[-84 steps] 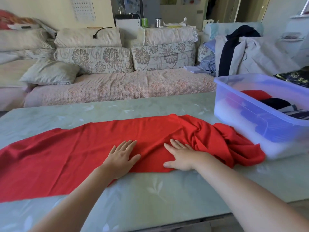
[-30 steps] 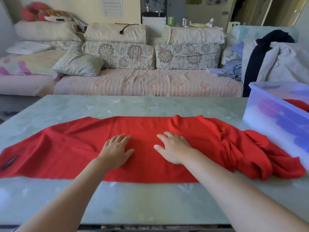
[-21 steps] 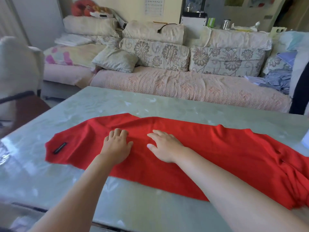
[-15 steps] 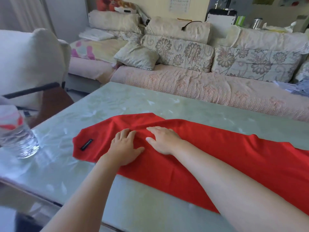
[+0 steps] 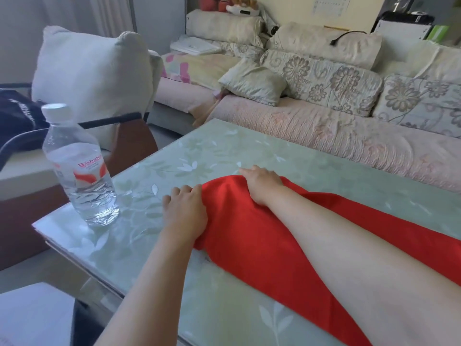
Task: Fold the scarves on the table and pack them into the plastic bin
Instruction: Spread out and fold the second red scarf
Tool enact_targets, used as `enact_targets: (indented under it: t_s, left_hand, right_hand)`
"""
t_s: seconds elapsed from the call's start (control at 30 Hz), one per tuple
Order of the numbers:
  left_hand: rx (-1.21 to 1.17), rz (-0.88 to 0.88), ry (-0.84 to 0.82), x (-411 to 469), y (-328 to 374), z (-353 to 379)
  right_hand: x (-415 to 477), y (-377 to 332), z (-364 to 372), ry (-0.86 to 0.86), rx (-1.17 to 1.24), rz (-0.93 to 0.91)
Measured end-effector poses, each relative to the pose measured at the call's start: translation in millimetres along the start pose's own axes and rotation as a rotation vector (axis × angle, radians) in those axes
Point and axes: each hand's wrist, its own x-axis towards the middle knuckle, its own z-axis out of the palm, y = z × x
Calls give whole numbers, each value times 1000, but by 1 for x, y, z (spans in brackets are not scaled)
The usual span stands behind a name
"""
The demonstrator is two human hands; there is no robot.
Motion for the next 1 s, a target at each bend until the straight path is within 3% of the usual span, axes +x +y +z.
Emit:
enact_targets:
  t_s: [0.13, 0.3, 0.4, 0.5, 0.57, 0.7, 0.9, 1.0]
  left_hand:
    - [66, -85, 66, 3, -4, -10]
    - [-41, 1, -31, 0, -9, -13]
    - [-205, 88, -1, -6, -4, -26]
    - [-175, 172, 8, -13, 5, -42]
    - [-139, 226, -57, -18, 9, -47]
    - [-164, 200, -286, -28, 10, -33]
    - [-108, 193, -155, -22, 7, -33]
    - [-162, 172, -145, -20, 6, -33]
  right_hand:
    - [-3, 8, -2, 216, -136, 3]
    - [-52, 35, -19, 501, 70, -180]
    - [-95, 47, -22, 306, 66, -365]
    - [-127, 55, -21, 25, 185, -317]
    - [-135, 56, -19, 37, 345, -205]
    - [-128, 55, -19, 153, 449, -22]
    - [-109, 39, -13, -150, 565, 192]
    - [-98, 37, -12, -107, 469, 182]
